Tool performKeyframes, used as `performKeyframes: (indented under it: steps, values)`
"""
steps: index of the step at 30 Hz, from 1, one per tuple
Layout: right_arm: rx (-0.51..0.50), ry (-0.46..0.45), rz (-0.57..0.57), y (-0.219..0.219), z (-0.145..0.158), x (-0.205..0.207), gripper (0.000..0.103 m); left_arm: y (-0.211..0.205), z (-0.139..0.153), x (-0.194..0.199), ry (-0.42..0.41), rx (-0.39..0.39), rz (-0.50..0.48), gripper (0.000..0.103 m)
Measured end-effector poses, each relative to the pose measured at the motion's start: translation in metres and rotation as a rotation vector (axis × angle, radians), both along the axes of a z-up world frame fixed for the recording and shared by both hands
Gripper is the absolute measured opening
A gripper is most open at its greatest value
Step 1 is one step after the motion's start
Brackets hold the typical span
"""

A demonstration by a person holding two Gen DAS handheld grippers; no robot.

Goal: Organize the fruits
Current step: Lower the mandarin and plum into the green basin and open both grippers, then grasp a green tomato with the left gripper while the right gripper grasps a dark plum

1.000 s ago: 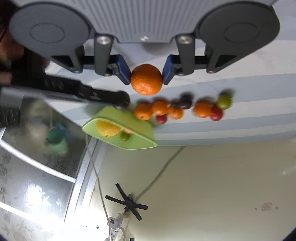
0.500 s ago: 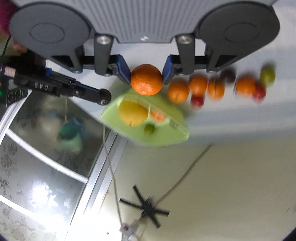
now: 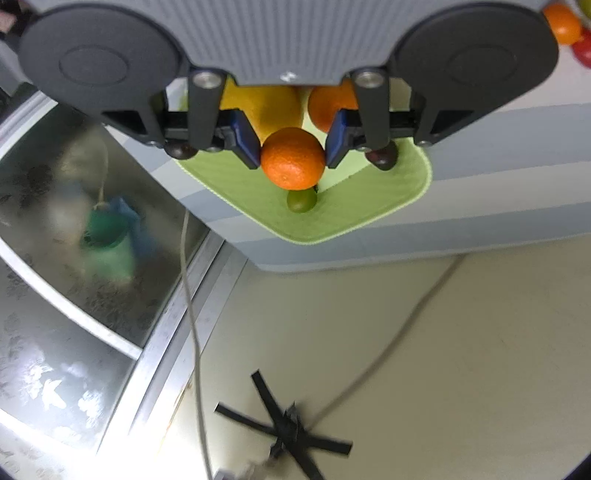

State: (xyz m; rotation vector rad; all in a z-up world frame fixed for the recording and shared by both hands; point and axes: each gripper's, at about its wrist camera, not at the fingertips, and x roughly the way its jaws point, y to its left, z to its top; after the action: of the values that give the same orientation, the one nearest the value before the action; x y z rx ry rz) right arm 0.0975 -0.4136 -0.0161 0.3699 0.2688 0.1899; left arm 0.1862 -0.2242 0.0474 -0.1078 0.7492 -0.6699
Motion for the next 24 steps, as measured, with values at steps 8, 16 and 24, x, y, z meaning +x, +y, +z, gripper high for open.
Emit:
performKeyframes:
  steps: [8,16,24]
  values:
    - [-0.061,-0.008,-0.028,0.003,-0.001,-0.002,0.046,-0.011,-0.005,0.003,-0.009,0.010,0.007,0.052]
    - [-0.042,-0.027,-0.067,-0.004,-0.002,-0.010,0.046,0.085,0.030,-0.040,-0.128,-0.096,0.140,0.053]
    - [-0.024,-0.062,-0.072,-0.001,0.002,-0.020,0.045,0.213,0.006,-0.094,-0.139,0.008,0.454,0.053]
